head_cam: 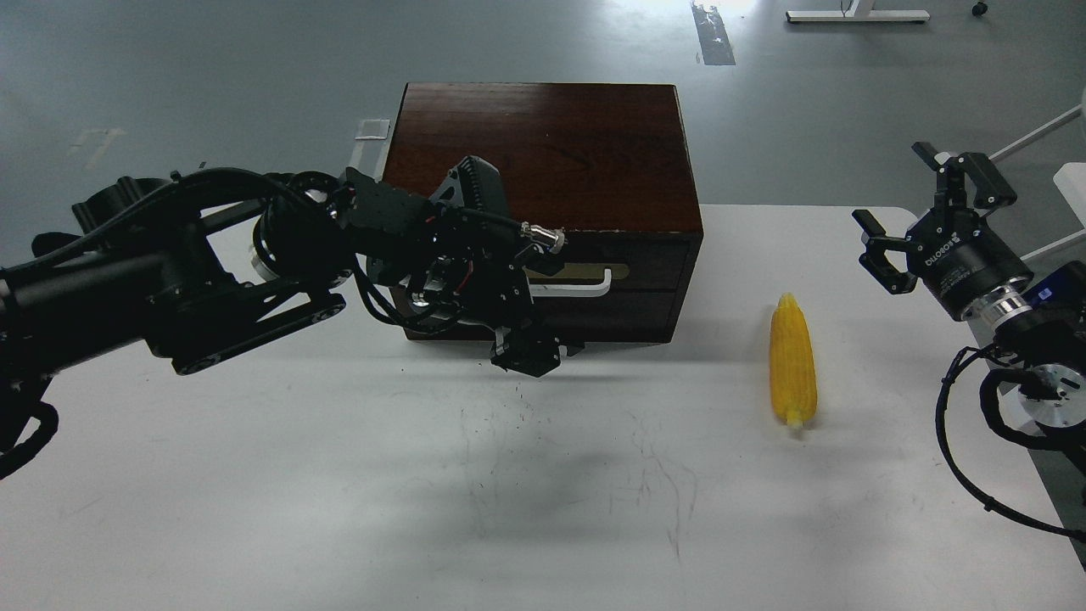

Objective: Put corn in drawer with both arms

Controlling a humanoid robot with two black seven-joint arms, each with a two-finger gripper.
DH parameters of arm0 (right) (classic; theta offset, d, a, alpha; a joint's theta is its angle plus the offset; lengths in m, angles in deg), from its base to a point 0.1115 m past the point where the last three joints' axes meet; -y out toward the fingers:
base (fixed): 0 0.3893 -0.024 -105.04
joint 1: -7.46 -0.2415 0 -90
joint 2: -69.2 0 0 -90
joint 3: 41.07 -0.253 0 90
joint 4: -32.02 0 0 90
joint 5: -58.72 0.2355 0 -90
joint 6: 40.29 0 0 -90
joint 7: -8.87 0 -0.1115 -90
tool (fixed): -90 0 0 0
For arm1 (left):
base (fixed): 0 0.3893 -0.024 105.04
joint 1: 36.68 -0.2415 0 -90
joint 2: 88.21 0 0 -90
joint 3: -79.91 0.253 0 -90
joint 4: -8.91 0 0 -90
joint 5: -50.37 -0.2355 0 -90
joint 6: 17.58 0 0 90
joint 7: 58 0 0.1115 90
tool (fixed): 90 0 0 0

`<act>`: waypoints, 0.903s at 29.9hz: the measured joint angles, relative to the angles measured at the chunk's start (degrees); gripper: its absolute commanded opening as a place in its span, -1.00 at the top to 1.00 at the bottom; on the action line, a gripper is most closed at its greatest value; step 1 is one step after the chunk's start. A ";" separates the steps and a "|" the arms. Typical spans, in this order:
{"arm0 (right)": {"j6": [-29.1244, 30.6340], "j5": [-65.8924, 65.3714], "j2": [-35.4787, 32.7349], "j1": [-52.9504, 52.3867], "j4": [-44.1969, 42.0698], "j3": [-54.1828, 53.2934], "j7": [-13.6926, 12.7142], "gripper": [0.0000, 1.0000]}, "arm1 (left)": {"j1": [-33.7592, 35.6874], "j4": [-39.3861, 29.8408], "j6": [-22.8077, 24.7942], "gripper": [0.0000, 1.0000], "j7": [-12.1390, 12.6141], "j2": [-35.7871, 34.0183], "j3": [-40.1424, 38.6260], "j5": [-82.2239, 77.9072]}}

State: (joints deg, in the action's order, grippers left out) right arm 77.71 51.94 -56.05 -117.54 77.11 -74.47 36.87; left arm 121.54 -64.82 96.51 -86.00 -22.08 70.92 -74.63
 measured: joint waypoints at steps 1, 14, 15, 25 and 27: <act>0.00 0.00 0.00 0.04 0.00 0.00 0.00 -1.00 | 0.08 0.49 -0.02 -0.98 0.00 0.25 0.11 0.00; 0.00 0.01 -0.16 0.19 0.00 0.00 0.00 -1.00 | -0.10 5.50 -1.83 -0.98 0.00 2.30 0.55 0.00; 0.00 0.01 -0.16 0.19 0.00 0.00 0.00 -1.00 | -0.24 5.52 -1.87 -0.98 0.00 2.29 0.57 0.00; 0.00 0.01 -0.16 0.20 0.09 -0.04 0.00 -1.00 | -1.53 5.60 -1.97 -0.98 0.00 2.18 1.15 0.00; 0.00 0.01 -0.16 0.20 0.09 -0.07 0.00 -1.00 | -1.53 5.61 -2.09 -0.98 0.02 2.23 2.06 0.00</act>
State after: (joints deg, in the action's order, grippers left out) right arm 77.71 51.95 -56.21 -117.34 77.20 -74.54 36.87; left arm 120.00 -59.21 94.42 -85.98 -19.85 72.98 -74.64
